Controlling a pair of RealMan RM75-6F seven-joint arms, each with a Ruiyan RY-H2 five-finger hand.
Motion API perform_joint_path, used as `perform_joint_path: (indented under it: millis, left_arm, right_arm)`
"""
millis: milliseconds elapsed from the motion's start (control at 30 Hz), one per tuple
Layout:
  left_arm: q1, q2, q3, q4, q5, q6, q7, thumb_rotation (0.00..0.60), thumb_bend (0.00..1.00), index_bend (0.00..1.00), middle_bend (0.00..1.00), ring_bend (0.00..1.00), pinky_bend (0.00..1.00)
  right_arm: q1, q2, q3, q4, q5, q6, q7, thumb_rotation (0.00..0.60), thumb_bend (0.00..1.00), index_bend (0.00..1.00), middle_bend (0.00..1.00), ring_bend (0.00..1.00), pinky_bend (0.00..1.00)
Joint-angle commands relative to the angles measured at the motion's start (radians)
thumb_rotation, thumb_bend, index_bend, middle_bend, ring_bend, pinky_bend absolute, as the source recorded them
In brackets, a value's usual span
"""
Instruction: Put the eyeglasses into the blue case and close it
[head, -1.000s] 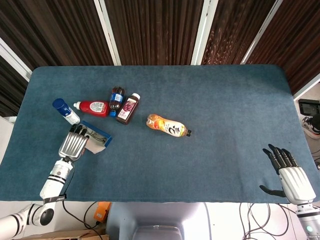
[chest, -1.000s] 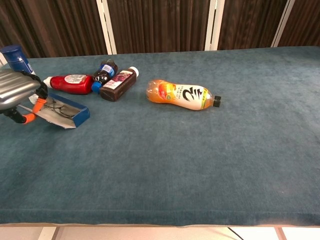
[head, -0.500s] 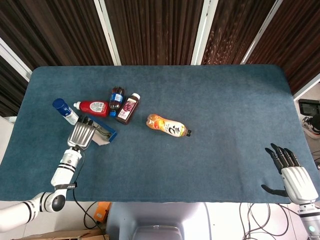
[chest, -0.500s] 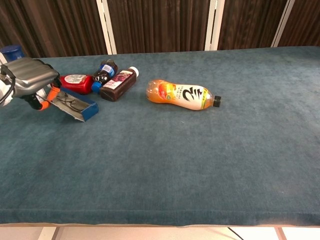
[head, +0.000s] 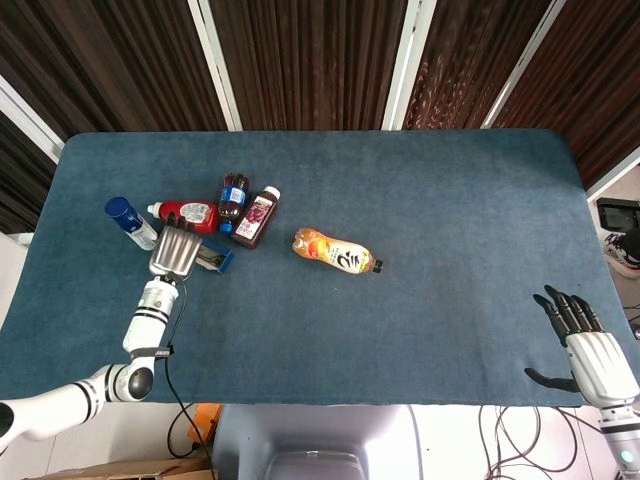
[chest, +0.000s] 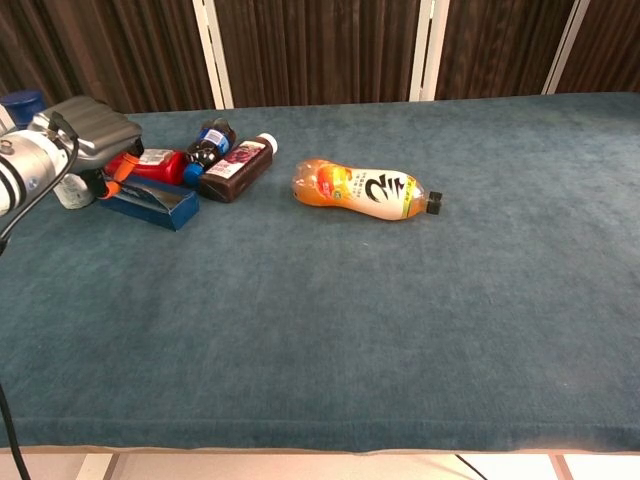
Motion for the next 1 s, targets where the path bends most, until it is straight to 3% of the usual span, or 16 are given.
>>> perform_joint_path:
  millis: [33, 567, 633, 700, 767, 867, 1000]
  left_arm:
    - [-0.025, -0.019, -0.011, 0.034, -0.033, -0.016, 0.014, 0.600, 0.75, 0.74, 0.33, 0.21, 0.18]
    - [-0.105, -0.114, -0.012, 0.233, -0.127, -0.094, 0.013, 0.600, 0.74, 0.72, 0.35, 0.23, 0.18]
    - [-0.111, -0.129, -0.009, 0.268, -0.123, -0.103, 0.000, 0.600, 0.69, 0.70, 0.35, 0.24, 0.18]
    - [-0.115, -0.145, -0.008, 0.300, -0.109, -0.105, -0.026, 0.600, 0.56, 0.60, 0.34, 0.24, 0.18]
    - [-0.117, -0.159, -0.009, 0.327, -0.084, -0.097, -0.066, 0.600, 0.49, 0.47, 0.33, 0.25, 0.19]
    - [-0.118, -0.180, -0.007, 0.371, -0.046, -0.095, -0.126, 0.600, 0.44, 0.33, 0.33, 0.25, 0.19]
    - [-0.121, -0.199, -0.005, 0.411, -0.025, -0.101, -0.157, 0.600, 0.42, 0.26, 0.33, 0.25, 0.19]
  right_arm:
    - [-0.001, 0.003, 0.000, 0.000, 0.000, 0.003, 0.008, 0.600, 0.07, 0.00, 0.00, 0.00, 0.00]
    - [-0.007, 0.014, 0.005, 0.006, 0.009, 0.010, 0.036, 0.600, 0.07, 0.00, 0.00, 0.00, 0.00]
    - [-0.008, 0.015, 0.006, 0.007, 0.011, 0.013, 0.041, 0.600, 0.07, 0.00, 0.00, 0.00, 0.00]
    - [-0.009, 0.016, 0.007, 0.008, 0.011, 0.014, 0.044, 0.600, 0.07, 0.00, 0.00, 0.00, 0.00]
    - [-0.010, 0.018, 0.007, 0.009, 0.011, 0.015, 0.047, 0.600, 0.07, 0.00, 0.00, 0.00, 0.00]
    - [-0.010, 0.019, 0.008, 0.010, 0.012, 0.016, 0.051, 0.600, 0.07, 0.00, 0.00, 0.00, 0.00]
    - [-0.011, 0.020, 0.008, 0.011, 0.013, 0.017, 0.054, 0.600, 0.07, 0.00, 0.00, 0.00, 0.00]
